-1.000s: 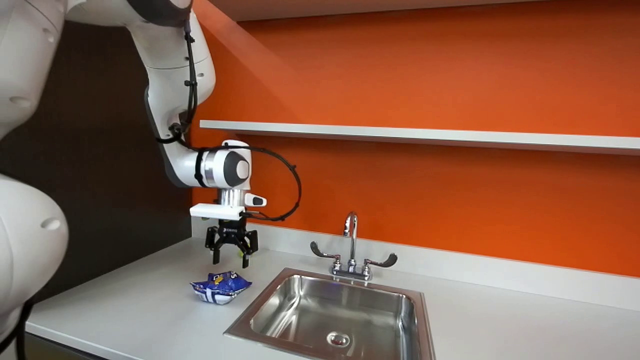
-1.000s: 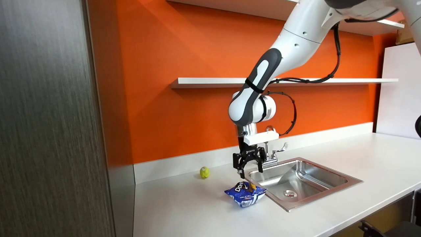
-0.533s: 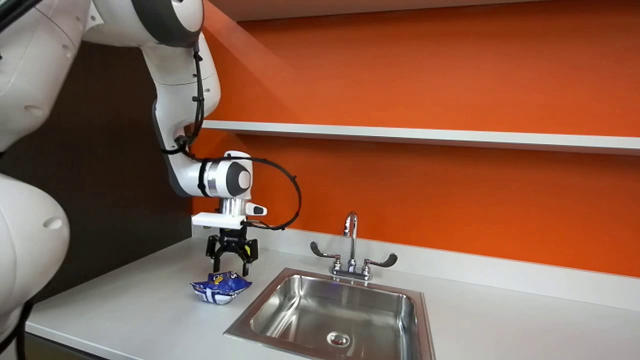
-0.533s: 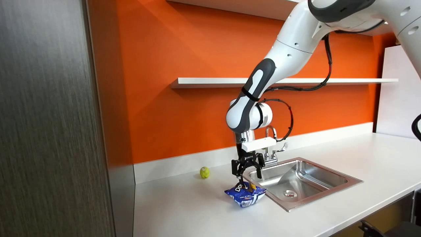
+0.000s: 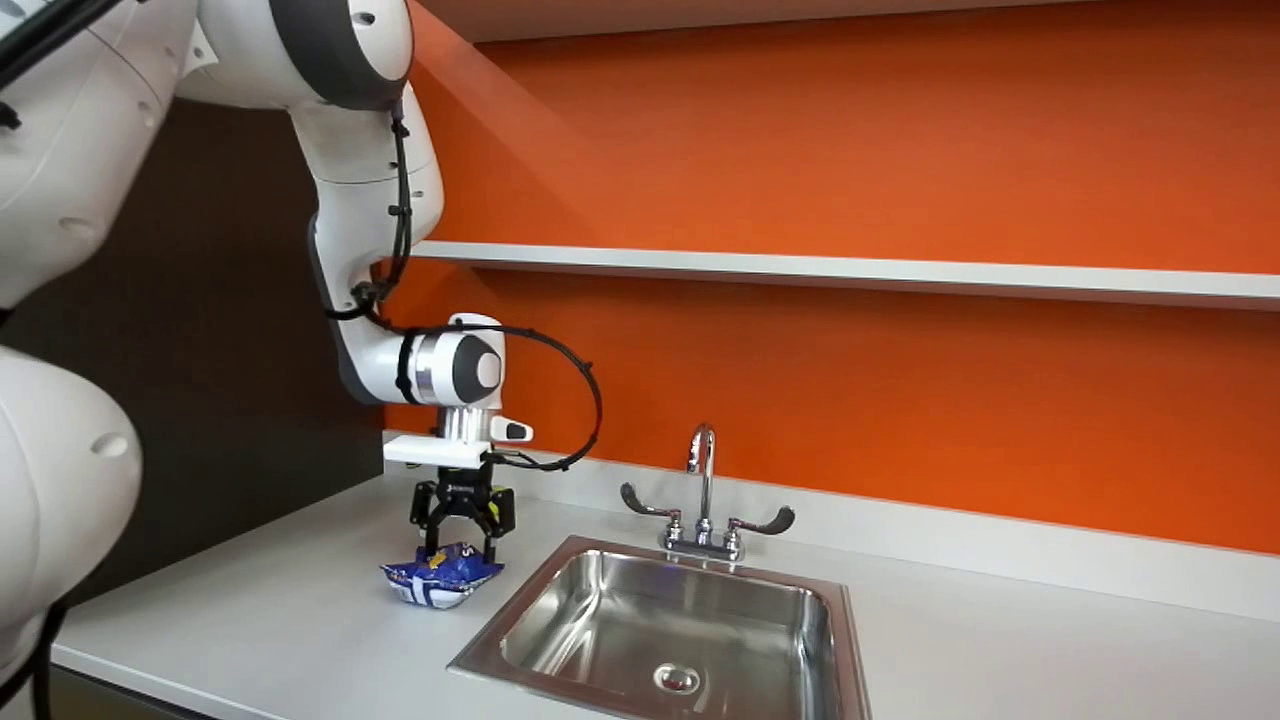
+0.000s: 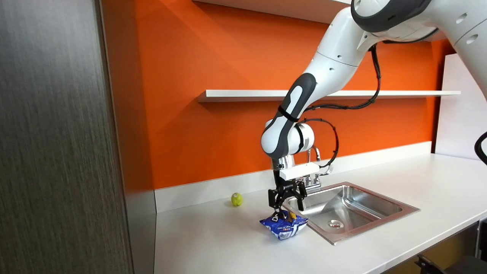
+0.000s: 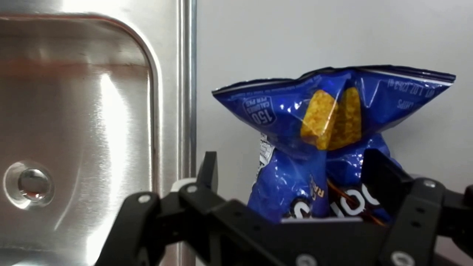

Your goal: Put the blue packet in the sink

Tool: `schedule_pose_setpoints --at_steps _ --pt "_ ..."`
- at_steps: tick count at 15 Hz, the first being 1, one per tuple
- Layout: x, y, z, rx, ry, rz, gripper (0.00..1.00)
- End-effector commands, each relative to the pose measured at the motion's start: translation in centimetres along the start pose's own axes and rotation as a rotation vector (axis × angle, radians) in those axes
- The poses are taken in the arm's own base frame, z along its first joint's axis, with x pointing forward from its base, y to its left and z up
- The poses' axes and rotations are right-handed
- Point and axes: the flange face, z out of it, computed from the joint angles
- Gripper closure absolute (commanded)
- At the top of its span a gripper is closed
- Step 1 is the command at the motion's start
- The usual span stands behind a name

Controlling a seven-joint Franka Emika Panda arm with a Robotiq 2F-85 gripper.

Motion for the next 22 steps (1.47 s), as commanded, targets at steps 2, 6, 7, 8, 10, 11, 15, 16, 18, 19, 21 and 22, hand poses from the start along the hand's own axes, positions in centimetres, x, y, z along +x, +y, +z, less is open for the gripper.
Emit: schedule_pose_setpoints --at_steps 2,6,7,8,10,11,15,16,18,19,21,22 --pt "0.5 -0.2 0.0 -0.013 -0.005 0.021 0.00" --pt "0.5 -0.1 0.3 -0.011 -0.010 0.020 0.42" --pt "0.5 -0.1 0.3 -0.013 -0.010 0.020 0.51" --pt "0.5 -0.1 0.3 -0.014 -0.009 0.020 0.58" --pt "0.5 0.0 0.2 -0.016 -0.008 0.020 0.73" --pt "0.6 0.0 0.2 -0.017 -0.008 0.021 0.82" --pt "0.7 0.2 0.1 -0.019 -0.005 0.025 1.00" --pt "0.8 0.3 0.0 -0.019 -0.002 0.027 1.00" --pt "1.0 0.5 -0.3 -0.022 0.004 0.029 1.00" --pt "1.0 0.5 -0.7 -0.024 0.009 0.031 1.00" --pt "1.1 0.7 -1.9 -0.026 0.027 0.033 1.00" --pt "1.2 0.7 -2.5 -0.027 0.035 0.035 1.00"
